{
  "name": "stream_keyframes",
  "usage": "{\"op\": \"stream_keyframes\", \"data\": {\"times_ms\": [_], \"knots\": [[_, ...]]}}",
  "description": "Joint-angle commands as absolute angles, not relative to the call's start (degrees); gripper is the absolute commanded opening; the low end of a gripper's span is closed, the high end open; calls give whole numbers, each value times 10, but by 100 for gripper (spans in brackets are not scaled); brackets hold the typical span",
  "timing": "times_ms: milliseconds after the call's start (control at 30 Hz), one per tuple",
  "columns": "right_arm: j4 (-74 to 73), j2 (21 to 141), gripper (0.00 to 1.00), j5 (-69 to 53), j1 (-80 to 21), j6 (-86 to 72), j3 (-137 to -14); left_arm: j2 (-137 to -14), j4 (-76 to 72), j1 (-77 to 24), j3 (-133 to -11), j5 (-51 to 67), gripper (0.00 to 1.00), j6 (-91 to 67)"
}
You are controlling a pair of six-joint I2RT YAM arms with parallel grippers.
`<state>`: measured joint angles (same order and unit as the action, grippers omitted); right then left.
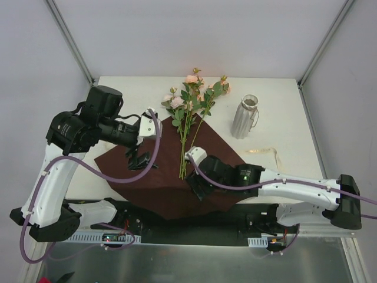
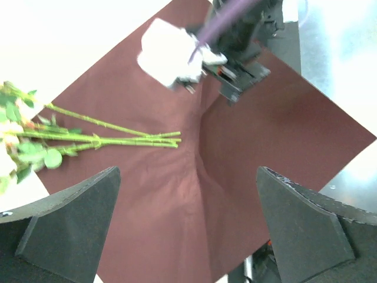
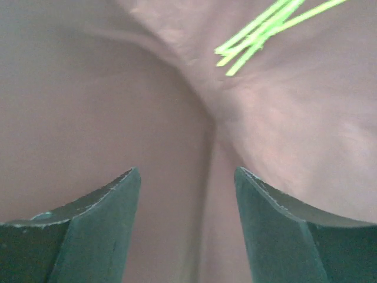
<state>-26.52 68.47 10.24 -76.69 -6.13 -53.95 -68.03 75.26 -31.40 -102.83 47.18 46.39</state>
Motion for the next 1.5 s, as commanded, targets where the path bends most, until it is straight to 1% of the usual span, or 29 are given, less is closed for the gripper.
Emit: {"op": "stream_keyframes", "data": {"times_ms": [0,67,100,200,267,300,333,400,433,567,600,667,800,1000,1167,1400,1467], "knots": [[-287,671,70,191,-675,-25,-604,-693,742,-298,-994,381,99,373],[-256,699,71,189,-612,-4,-637,-692,703,-280,-935,360,99,351],[-245,714,71,195,-593,10,-649,-691,660,-257,-913,348,99,325],[-198,791,70,180,-535,27,-702,-707,612,-218,-834,324,99,304],[-175,859,69,158,-507,34,-752,-717,591,-176,-790,306,95,291],[-171,884,68,155,-503,38,-771,-728,583,-157,-778,298,93,283],[-171,935,66,147,-498,43,-789,-732,562,-128,-755,291,91,279],[-165,982,63,133,-490,47,-839,-748,541,-98,-738,276,92,272],[-164,1029,63,120,-488,46,-857,-754,524,-88,-731,259,92,270],[-163,1120,56,121,-469,38,-922,-798,509,-48,-722,247,89,262],[-162,1133,54,124,-464,26,-934,-812,509,-46,-723,248,89,259],[-159,1150,52,135,-447,10,-936,-823,505,-43,-723,243,88,260],[-136,1143,52,153,-431,-14,-906,-845,489,-40,-713,236,88,264],[-114,1161,52,118,-424,-9,-919,-871,479,-33,-718,236,86,261],[-132,1212,50,106,-420,-17,-985,-874,472,-27,-711,234,86,260],[-134,1249,47,93,-412,-34,-1012,-873,462,-22,-692,226,86,261],[-134,1257,43,85,-407,-40,-1013,-871,459,-20,-686,225,85,260]]}}
